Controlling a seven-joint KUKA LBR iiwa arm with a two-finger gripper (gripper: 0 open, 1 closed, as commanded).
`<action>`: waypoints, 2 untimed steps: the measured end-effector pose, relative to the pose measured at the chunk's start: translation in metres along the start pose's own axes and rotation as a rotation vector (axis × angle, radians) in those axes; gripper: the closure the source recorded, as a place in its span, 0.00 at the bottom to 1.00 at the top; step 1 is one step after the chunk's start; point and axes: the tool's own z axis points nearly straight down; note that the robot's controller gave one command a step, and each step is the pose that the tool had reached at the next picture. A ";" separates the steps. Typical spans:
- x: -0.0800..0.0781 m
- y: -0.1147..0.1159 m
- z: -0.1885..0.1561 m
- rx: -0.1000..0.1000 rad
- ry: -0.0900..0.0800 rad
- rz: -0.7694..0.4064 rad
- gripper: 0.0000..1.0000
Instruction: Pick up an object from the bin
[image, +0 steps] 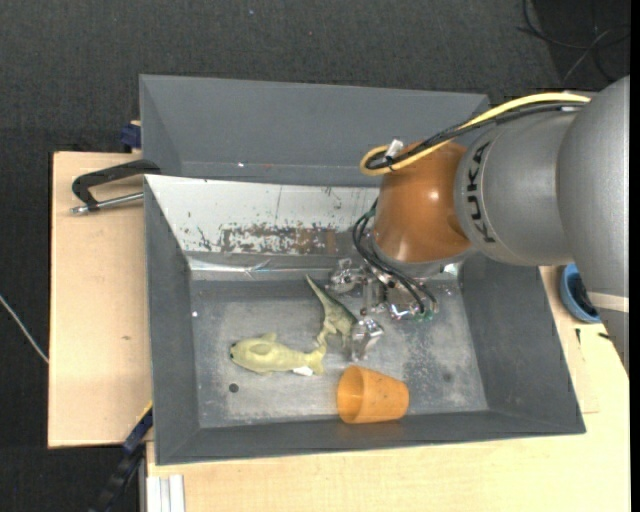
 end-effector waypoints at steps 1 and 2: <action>0.006 -0.004 -0.002 0.002 -0.006 -0.477 0.00; 0.006 -0.004 -0.002 0.001 -0.004 -0.477 1.00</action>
Offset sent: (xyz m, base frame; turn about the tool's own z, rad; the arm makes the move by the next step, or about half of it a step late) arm -0.0080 -0.0065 -0.0013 -0.4790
